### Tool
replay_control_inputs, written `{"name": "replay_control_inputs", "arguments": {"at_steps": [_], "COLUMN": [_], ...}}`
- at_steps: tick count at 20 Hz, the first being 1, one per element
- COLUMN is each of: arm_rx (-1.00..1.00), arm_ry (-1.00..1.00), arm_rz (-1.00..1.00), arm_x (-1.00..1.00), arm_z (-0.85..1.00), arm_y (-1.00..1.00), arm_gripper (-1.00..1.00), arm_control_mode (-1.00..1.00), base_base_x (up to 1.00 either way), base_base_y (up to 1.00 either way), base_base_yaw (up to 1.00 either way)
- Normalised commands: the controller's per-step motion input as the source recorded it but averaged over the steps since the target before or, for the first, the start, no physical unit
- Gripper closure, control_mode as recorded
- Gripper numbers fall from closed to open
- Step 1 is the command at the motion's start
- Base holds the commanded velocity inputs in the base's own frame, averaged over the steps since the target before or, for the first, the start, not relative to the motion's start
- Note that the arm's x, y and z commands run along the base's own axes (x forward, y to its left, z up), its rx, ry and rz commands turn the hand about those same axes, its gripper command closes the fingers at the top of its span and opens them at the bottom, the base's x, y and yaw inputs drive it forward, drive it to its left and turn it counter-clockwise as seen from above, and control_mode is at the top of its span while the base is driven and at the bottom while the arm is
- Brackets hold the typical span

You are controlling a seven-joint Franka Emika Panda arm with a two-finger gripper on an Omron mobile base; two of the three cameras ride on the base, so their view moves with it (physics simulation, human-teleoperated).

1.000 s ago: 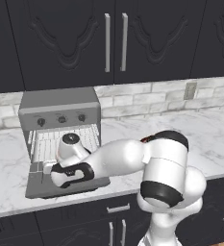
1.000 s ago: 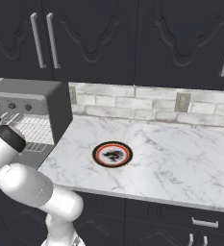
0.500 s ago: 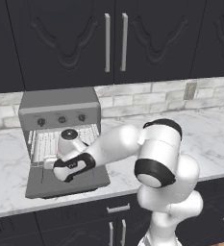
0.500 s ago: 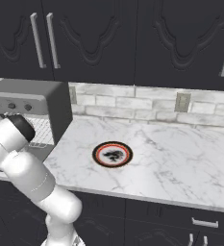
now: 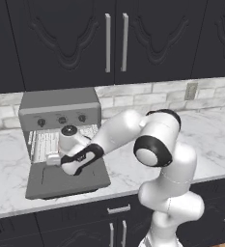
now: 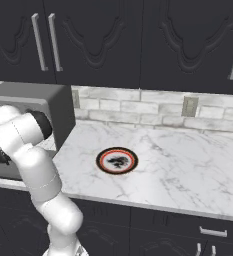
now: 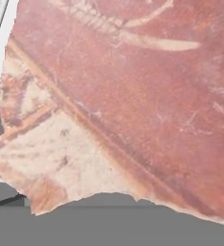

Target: Open the toaster oven door. Place the bread on the top rack in the toaster oven and place the steak on the bottom rack.

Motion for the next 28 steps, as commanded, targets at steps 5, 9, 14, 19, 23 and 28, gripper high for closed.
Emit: {"name": "replay_control_inputs", "arguments": {"at_steps": [5, 9, 14, 19, 23, 28], "arm_rx": [-0.07, -0.08, -0.07, -0.05, -0.03, 0.00], "arm_ry": [0.00, 0.00, 0.00, 0.00, 0.00, 0.02], "arm_rz": [-0.05, -0.06, -0.07, -0.08, -0.05, -0.01], "arm_x": [0.31, 0.33, 0.32, 0.32, 0.13, -0.12], "arm_z": [0.06, 0.05, 0.19, 0.20, 0.06, 0.03], "arm_y": [0.01, 0.00, 0.04, 0.02, 0.00, 0.00], "arm_gripper": [-1.00, -1.00, -1.00, -1.00, -1.00, -1.00], "arm_control_mode": [-1.00, -1.00, -1.00, -1.00, -1.00, -1.00], "base_base_x": [0.00, 0.00, 0.00, 0.00, 0.00, 0.00], "base_base_y": [0.00, 0.00, 0.00, 0.00, 0.00, 0.00], "base_base_yaw": [0.00, 0.00, 0.00, 0.00, 0.00, 0.00]}}
